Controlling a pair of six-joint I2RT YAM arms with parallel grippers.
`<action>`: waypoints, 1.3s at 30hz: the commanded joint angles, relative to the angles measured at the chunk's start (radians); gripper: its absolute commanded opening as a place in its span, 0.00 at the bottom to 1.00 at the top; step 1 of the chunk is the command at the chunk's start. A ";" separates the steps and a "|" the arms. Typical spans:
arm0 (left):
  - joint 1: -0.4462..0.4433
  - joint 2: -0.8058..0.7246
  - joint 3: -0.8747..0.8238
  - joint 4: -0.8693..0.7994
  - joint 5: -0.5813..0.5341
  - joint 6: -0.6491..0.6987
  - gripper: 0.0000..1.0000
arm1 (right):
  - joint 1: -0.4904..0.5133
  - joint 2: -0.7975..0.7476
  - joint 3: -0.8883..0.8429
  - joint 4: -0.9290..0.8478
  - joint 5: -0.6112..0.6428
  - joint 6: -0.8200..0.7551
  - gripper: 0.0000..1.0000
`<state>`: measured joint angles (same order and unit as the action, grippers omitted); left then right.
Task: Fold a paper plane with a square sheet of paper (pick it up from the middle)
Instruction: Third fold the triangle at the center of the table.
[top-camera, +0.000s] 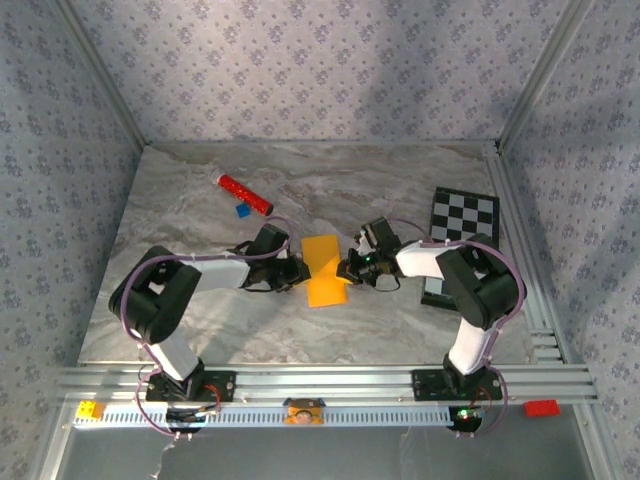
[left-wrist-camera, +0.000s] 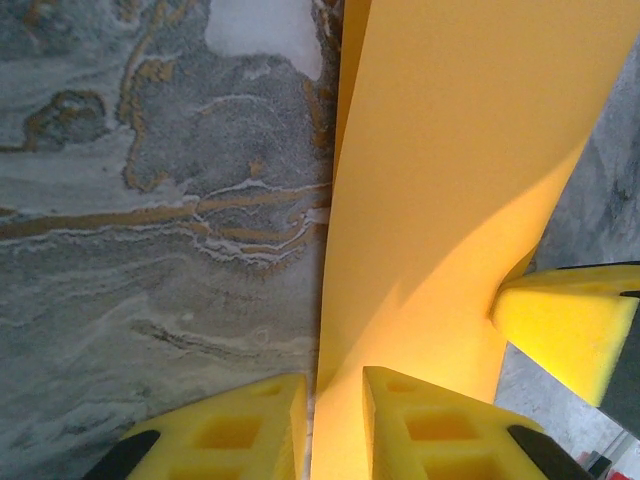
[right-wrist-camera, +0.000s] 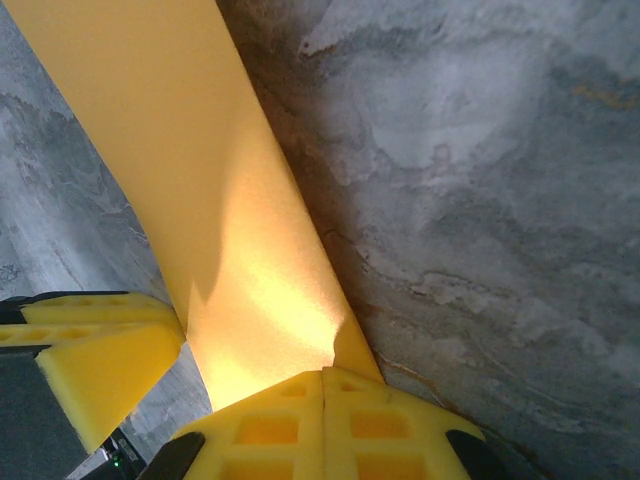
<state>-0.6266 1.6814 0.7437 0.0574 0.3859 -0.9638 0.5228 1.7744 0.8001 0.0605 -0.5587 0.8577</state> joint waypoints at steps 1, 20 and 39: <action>-0.021 0.044 0.025 0.084 0.037 -0.010 0.22 | -0.002 0.031 -0.040 -0.076 0.052 0.014 0.05; -0.024 0.046 0.021 0.120 0.052 -0.026 0.20 | -0.020 0.030 -0.071 0.009 -0.012 0.063 0.05; -0.017 0.020 0.003 0.139 0.002 -0.026 0.26 | -0.027 0.025 -0.072 -0.008 -0.009 0.047 0.05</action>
<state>-0.6304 1.6997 0.7437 0.1177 0.4046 -0.9939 0.5034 1.7744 0.7612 0.1398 -0.5987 0.9024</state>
